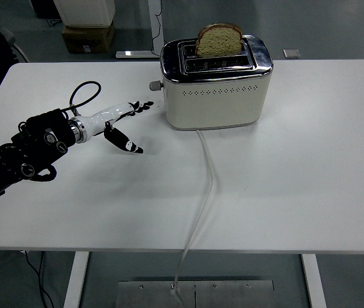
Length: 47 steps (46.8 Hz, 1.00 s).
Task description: Press down toaster
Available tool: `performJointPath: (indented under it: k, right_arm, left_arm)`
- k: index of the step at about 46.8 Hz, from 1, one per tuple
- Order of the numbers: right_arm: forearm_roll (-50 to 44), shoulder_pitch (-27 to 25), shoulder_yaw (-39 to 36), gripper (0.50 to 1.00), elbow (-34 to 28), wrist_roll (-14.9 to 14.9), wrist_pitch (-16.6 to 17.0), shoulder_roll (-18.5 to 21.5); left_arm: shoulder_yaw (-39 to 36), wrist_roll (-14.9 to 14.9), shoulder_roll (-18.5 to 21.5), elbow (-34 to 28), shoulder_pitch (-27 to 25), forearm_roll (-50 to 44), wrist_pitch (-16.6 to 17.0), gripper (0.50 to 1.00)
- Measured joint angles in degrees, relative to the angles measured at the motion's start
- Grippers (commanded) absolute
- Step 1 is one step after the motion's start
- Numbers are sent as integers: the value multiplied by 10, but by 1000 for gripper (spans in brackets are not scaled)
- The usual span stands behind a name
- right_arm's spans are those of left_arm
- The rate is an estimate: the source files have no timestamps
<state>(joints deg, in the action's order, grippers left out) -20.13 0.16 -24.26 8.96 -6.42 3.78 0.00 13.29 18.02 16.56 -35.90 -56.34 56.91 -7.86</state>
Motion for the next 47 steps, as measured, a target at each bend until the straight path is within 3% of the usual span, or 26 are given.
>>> performJointPath:
  k: [8,26,47]
  right_arm:
    - [0,0,0,1000,0,0,0,0]
    - [0,0,0,1000,0,0,0,0]
    - [0,0,0,1000,0,0,0,0]
  left_arm:
    - [0,0,6,0,-6,-36,-2,1000]
    - [1,0,66,0,-19,-132,-4,1000]
    - [5,0,71,4,-20,-371,17,1000]
